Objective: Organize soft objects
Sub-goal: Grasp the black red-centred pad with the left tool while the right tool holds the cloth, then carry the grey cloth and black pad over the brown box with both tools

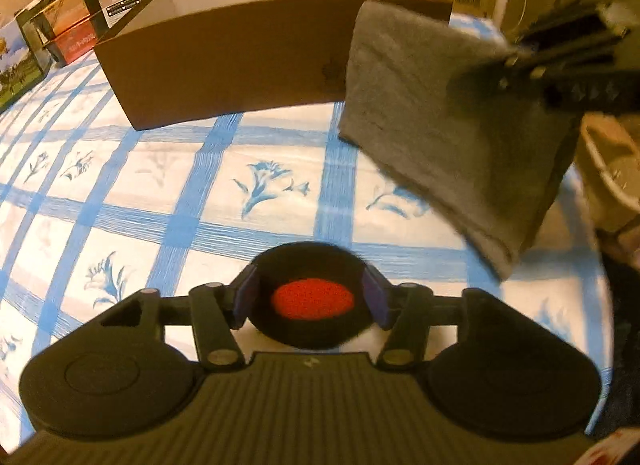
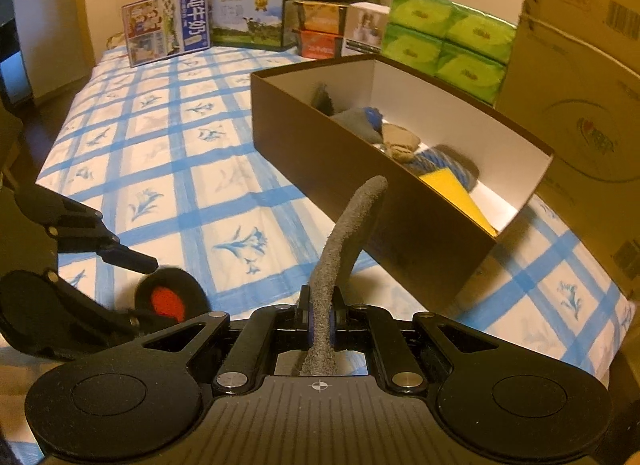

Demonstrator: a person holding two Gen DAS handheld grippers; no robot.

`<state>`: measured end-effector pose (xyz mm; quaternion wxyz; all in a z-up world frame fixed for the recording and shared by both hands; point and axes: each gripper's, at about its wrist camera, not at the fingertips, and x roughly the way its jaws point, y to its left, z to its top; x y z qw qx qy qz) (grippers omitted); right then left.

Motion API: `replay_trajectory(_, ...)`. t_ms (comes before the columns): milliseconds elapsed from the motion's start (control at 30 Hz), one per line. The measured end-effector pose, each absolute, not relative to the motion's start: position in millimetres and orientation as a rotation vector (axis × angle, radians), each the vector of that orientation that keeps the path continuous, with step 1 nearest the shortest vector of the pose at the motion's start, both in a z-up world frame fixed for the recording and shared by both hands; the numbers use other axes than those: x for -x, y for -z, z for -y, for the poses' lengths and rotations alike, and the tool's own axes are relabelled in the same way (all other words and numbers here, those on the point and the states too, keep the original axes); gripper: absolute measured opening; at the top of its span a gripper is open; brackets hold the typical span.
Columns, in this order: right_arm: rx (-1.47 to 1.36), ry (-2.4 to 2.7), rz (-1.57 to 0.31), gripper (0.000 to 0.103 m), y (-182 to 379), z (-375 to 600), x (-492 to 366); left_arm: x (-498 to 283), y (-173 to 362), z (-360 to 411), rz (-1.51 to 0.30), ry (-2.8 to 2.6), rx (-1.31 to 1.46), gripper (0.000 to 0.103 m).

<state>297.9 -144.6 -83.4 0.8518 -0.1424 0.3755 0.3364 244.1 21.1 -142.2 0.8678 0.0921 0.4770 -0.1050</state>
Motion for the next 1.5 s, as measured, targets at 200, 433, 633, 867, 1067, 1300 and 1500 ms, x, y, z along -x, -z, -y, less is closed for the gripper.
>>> replay_trajectory(200,0.281,-0.701,-0.802,0.007,86.1,149.4,-298.3,-254.2,154.5,-31.8,-1.050,0.162,-0.111,0.065)
replay_trajectory(433,0.267,-0.700,-0.808,0.007,88.1,149.0,-298.2,-253.9,162.2,-53.5,-1.083,0.051,0.063,0.068)
replay_trajectory(633,0.258,-0.696,-0.812,0.007,89.5,150.5,-298.6,-257.3,161.9,-42.7,-1.046,0.042,0.075,0.040)
replay_trajectory(867,0.249,-0.696,-0.812,0.007,89.8,153.1,-296.2,-262.8,150.5,-29.2,-1.017,0.064,0.031,0.012)
replay_trajectory(1067,0.236,-0.699,-0.804,0.007,85.9,156.7,-293.3,-256.7,132.3,-29.3,-0.973,0.074,0.020,0.011)
replay_trajectory(1300,0.223,-0.710,-0.783,0.007,72.9,161.7,-288.1,-251.3,104.2,-39.9,-0.917,0.060,0.026,0.011)
replay_trajectory(1500,0.218,-0.741,-0.730,0.007,48.7,164.0,-284.6,-250.2,68.7,-52.5,-0.841,0.051,0.033,0.011)
